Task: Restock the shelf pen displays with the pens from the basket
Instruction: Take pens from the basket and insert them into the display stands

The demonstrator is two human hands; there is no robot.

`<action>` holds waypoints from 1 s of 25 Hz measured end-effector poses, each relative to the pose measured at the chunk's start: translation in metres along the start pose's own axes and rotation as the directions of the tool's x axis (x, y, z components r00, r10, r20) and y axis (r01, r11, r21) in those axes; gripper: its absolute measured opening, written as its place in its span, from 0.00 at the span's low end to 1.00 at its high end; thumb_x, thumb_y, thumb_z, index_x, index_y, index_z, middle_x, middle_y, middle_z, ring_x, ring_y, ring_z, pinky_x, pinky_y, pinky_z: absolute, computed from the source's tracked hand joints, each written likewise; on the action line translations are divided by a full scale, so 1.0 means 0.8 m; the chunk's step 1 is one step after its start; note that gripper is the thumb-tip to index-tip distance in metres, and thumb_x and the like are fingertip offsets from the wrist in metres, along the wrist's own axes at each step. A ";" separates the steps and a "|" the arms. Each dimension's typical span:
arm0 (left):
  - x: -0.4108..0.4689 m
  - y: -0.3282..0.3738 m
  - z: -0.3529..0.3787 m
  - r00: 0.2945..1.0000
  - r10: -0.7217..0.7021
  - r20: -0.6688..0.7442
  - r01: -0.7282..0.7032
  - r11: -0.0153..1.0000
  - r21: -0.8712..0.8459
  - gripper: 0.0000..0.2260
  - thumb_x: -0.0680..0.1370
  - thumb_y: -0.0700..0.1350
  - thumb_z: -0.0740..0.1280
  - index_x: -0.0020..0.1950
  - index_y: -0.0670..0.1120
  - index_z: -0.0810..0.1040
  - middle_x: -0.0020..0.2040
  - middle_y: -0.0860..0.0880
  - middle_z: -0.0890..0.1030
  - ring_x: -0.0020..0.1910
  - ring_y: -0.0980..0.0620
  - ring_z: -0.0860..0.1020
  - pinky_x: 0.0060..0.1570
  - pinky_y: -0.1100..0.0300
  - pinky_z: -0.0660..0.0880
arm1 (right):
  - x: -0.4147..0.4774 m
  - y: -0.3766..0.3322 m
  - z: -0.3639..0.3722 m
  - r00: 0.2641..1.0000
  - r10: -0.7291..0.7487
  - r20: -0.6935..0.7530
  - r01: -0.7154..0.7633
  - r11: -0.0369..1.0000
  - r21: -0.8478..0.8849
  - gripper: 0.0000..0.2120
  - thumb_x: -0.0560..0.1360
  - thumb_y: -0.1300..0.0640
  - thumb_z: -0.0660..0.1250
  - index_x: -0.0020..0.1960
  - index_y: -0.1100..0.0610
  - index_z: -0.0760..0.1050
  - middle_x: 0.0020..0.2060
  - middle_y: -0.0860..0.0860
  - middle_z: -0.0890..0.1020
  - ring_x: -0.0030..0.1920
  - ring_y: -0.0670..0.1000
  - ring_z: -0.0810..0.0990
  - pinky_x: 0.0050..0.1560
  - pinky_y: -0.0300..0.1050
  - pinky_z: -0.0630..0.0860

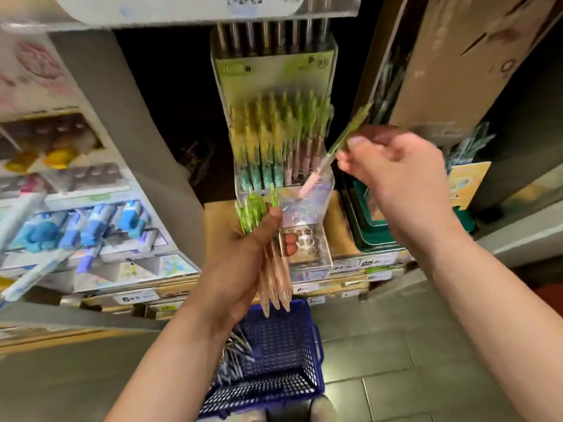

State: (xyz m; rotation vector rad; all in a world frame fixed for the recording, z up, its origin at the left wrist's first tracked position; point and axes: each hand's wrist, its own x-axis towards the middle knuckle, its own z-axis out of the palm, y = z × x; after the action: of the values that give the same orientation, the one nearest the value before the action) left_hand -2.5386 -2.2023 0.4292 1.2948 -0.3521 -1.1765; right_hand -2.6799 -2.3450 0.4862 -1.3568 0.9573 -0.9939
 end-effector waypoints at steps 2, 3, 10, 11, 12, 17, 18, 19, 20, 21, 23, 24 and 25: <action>0.005 -0.001 -0.001 0.999 0.046 -0.003 -0.046 0.999 0.003 0.05 0.80 0.49 0.70 0.48 0.54 0.86 0.39 0.45 0.84 0.39 0.49 0.83 0.41 0.55 0.80 | 0.029 -0.009 0.013 0.991 -0.123 -0.053 0.120 0.991 -0.054 0.10 0.75 0.65 0.69 0.44 0.51 0.82 0.37 0.49 0.87 0.43 0.52 0.87 0.49 0.47 0.84; 0.007 -0.001 -0.001 0.998 0.064 0.002 -0.064 0.998 0.001 0.05 0.80 0.49 0.70 0.49 0.55 0.86 0.41 0.45 0.84 0.40 0.49 0.83 0.41 0.56 0.80 | 0.039 -0.010 0.021 0.983 -0.174 -0.062 0.170 0.983 -0.066 0.10 0.74 0.65 0.70 0.44 0.50 0.82 0.37 0.49 0.87 0.43 0.53 0.87 0.51 0.52 0.84; 0.016 -0.007 0.004 0.993 0.118 0.005 -0.118 0.993 -0.004 0.05 0.80 0.50 0.70 0.54 0.52 0.84 0.43 0.43 0.84 0.43 0.47 0.83 0.45 0.54 0.80 | 0.055 0.009 0.042 0.922 -0.383 0.063 0.374 0.834 -0.405 0.06 0.75 0.55 0.72 0.51 0.53 0.83 0.39 0.42 0.83 0.40 0.39 0.82 0.47 0.37 0.79; 0.017 -0.008 0.005 0.992 0.128 0.006 -0.127 0.992 -0.008 0.06 0.80 0.50 0.70 0.55 0.52 0.83 0.43 0.43 0.84 0.43 0.47 0.83 0.45 0.54 0.80 | 0.054 0.012 0.043 0.921 -0.379 0.090 0.379 0.817 -0.436 0.06 0.75 0.54 0.72 0.52 0.52 0.83 0.40 0.42 0.83 0.41 0.40 0.82 0.47 0.36 0.78; 0.018 -0.009 0.006 0.991 0.133 0.007 -0.133 0.991 -0.017 0.05 0.80 0.50 0.70 0.54 0.52 0.83 0.43 0.43 0.84 0.43 0.47 0.83 0.45 0.55 0.80 | 0.052 0.016 0.043 0.921 -0.369 0.121 0.381 0.801 -0.462 0.06 0.75 0.55 0.72 0.52 0.52 0.84 0.40 0.43 0.84 0.41 0.41 0.82 0.46 0.35 0.78; 0.018 -0.011 0.008 0.991 0.134 0.028 -0.133 0.991 -0.021 0.06 0.79 0.49 0.70 0.54 0.52 0.83 0.42 0.44 0.83 0.42 0.48 0.82 0.45 0.55 0.80 | 0.042 0.025 0.043 0.942 -0.302 0.143 0.328 0.754 -0.568 0.06 0.77 0.54 0.72 0.52 0.51 0.83 0.40 0.42 0.83 0.39 0.40 0.81 0.42 0.26 0.73; 0.018 -0.012 0.007 0.990 0.134 0.042 -0.133 0.991 -0.011 0.07 0.80 0.49 0.69 0.56 0.49 0.83 0.42 0.44 0.83 0.42 0.48 0.82 0.46 0.55 0.80 | 0.040 0.024 0.043 0.948 -0.289 0.132 0.311 0.760 -0.570 0.05 0.77 0.53 0.72 0.52 0.50 0.84 0.40 0.42 0.83 0.39 0.39 0.81 0.42 0.25 0.73; 0.017 -0.012 0.008 0.990 0.133 0.052 -0.133 0.991 -0.003 0.08 0.80 0.49 0.69 0.57 0.48 0.82 0.42 0.44 0.83 0.42 0.48 0.81 0.46 0.55 0.80 | 0.039 0.024 0.045 0.953 -0.275 0.125 0.296 0.764 -0.574 0.05 0.77 0.53 0.71 0.52 0.50 0.84 0.40 0.42 0.83 0.40 0.39 0.81 0.42 0.25 0.73; 0.017 -0.012 0.009 0.990 0.132 0.058 -0.132 0.991 -0.002 0.09 0.80 0.49 0.69 0.57 0.47 0.81 0.41 0.44 0.82 0.41 0.48 0.81 0.45 0.56 0.80 | 0.036 0.023 0.045 0.958 -0.261 0.119 0.280 0.760 -0.586 0.05 0.77 0.53 0.71 0.52 0.49 0.84 0.40 0.42 0.83 0.40 0.40 0.81 0.42 0.27 0.74; 0.016 -0.011 0.010 0.990 0.129 0.060 -0.129 0.992 -0.002 0.08 0.80 0.49 0.69 0.56 0.47 0.82 0.41 0.44 0.82 0.41 0.48 0.81 0.44 0.56 0.80 | 0.033 0.022 0.046 0.962 -0.250 0.107 0.262 0.748 -0.610 0.05 0.77 0.51 0.71 0.50 0.49 0.84 0.40 0.42 0.84 0.40 0.41 0.82 0.43 0.30 0.76; 0.015 -0.008 0.015 0.990 0.127 0.066 -0.128 0.992 0.006 0.06 0.80 0.49 0.69 0.52 0.50 0.84 0.40 0.44 0.83 0.40 0.49 0.81 0.43 0.57 0.80 | 0.024 0.022 0.041 0.978 -0.194 0.073 0.195 0.740 -0.644 0.08 0.75 0.46 0.72 0.44 0.50 0.84 0.36 0.43 0.85 0.39 0.42 0.83 0.43 0.37 0.78; 0.014 -0.007 0.017 0.989 0.129 0.073 -0.131 0.991 0.014 0.06 0.80 0.50 0.69 0.49 0.52 0.85 0.39 0.44 0.83 0.40 0.49 0.81 0.43 0.57 0.80 | 0.017 0.024 0.036 0.988 -0.130 0.083 0.153 0.777 -0.611 0.09 0.74 0.44 0.72 0.42 0.49 0.84 0.34 0.43 0.85 0.37 0.42 0.83 0.42 0.38 0.79; 0.014 -0.007 0.018 0.988 0.130 0.081 -0.132 0.991 0.022 0.06 0.79 0.50 0.69 0.47 0.53 0.86 0.39 0.44 0.83 0.40 0.49 0.81 0.43 0.57 0.80 | 0.009 0.027 0.031 0.990 -0.045 0.136 0.112 0.832 -0.543 0.09 0.74 0.43 0.73 0.42 0.48 0.83 0.33 0.43 0.85 0.36 0.41 0.84 0.41 0.37 0.79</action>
State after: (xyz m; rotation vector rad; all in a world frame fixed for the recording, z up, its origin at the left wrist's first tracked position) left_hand -2.5477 -2.2184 0.4244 1.2316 -0.5056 -1.1164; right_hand -2.6537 -2.3444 0.4650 -1.9276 1.1560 -0.7050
